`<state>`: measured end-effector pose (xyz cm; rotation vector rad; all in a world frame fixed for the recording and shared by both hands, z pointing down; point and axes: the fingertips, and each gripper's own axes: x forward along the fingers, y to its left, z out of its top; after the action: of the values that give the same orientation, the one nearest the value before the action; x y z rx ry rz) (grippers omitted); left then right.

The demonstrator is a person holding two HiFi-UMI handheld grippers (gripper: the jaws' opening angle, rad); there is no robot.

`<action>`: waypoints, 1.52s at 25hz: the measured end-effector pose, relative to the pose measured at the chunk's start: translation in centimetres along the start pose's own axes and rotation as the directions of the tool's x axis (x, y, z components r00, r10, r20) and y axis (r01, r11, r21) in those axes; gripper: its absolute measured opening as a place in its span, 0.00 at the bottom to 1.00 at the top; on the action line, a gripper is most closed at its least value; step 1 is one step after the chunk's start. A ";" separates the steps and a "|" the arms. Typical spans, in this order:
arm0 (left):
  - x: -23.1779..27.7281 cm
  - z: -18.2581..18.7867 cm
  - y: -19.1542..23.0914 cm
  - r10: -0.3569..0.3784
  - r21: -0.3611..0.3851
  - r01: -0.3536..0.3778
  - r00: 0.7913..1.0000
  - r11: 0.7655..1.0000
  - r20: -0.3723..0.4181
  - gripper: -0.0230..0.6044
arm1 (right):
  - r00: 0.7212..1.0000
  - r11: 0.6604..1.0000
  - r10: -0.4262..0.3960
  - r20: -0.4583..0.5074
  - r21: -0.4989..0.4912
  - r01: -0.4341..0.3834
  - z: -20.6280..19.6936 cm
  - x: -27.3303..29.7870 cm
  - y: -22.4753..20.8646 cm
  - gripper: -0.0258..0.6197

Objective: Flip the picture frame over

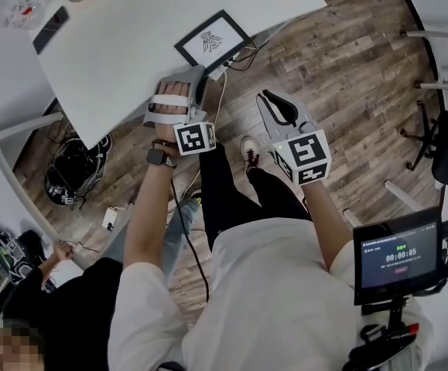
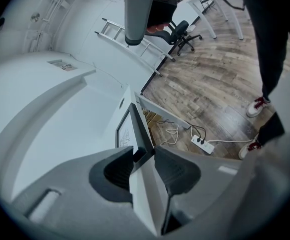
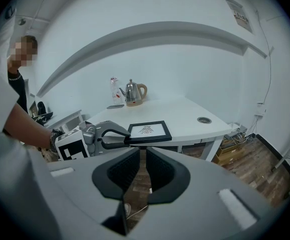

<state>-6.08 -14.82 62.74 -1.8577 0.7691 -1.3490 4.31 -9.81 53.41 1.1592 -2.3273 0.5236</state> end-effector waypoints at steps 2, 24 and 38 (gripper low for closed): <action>0.0 0.1 0.0 -0.002 -0.013 0.002 1.000 1.000 0.009 0.25 | 1.000 1.000 0.002 0.001 0.000 -0.002 0.0 0.0 0.0 0.10; -1.5 0.4 3.5 -0.014 -0.465 0.090 0.986 0.881 0.164 0.22 | 1.000 1.000 0.001 0.030 0.030 -0.002 1.6 0.9 0.0 0.10; -2.9 -0.9 8.1 0.053 -0.806 0.242 0.946 0.541 0.319 0.21 | 0.999 1.000 0.001 0.047 0.029 -0.002 4.2 2.4 0.0 0.10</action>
<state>-8.24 -17.35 54.76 -2.8159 1.3089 -0.6910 2.03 -13.57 51.36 1.1951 -2.3684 0.5373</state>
